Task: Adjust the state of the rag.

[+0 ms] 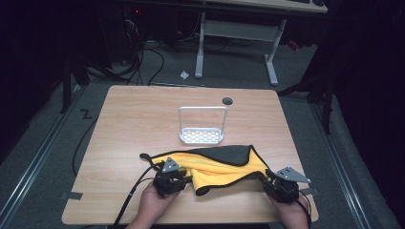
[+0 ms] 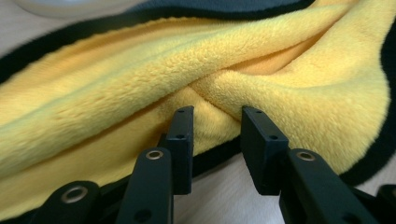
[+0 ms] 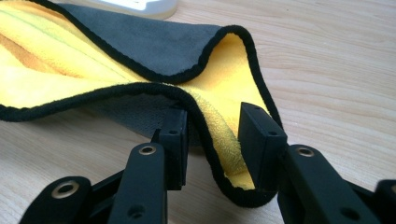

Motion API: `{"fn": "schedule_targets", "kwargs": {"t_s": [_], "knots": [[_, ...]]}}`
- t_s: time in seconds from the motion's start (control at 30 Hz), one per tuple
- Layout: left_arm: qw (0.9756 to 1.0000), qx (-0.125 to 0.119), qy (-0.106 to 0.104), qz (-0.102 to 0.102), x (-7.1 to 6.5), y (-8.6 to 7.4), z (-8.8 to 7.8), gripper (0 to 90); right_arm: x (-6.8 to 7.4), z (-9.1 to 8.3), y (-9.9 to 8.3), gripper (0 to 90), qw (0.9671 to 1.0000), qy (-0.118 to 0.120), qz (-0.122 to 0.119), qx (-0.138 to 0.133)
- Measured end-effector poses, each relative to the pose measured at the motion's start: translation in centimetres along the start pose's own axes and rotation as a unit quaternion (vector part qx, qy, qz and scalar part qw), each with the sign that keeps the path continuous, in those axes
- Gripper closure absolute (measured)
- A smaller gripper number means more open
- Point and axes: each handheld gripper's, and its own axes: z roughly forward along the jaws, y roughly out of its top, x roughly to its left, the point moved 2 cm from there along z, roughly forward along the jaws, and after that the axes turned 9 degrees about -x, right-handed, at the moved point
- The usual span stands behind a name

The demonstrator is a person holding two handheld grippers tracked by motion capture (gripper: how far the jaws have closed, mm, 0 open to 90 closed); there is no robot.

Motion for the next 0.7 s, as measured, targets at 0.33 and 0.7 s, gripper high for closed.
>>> {"fn": "schedule_targets", "kwargs": {"t_s": [0.33, 0.7], "knots": [[0.9995, 0.010, 0.023, 0.020, 0.2, -0.2, -0.6, 90.0, 0.1, 1.2, -1.0, 74.3, 0.9992, 0.004, -0.012, 0.038], [0.9985, -0.023, 0.047, -0.011, 3.7, -0.3, -5.9, 90.0, 0.1, 2.0, -1.4, 78.3, 0.9981, 0.000, -0.020, 0.058]]}}
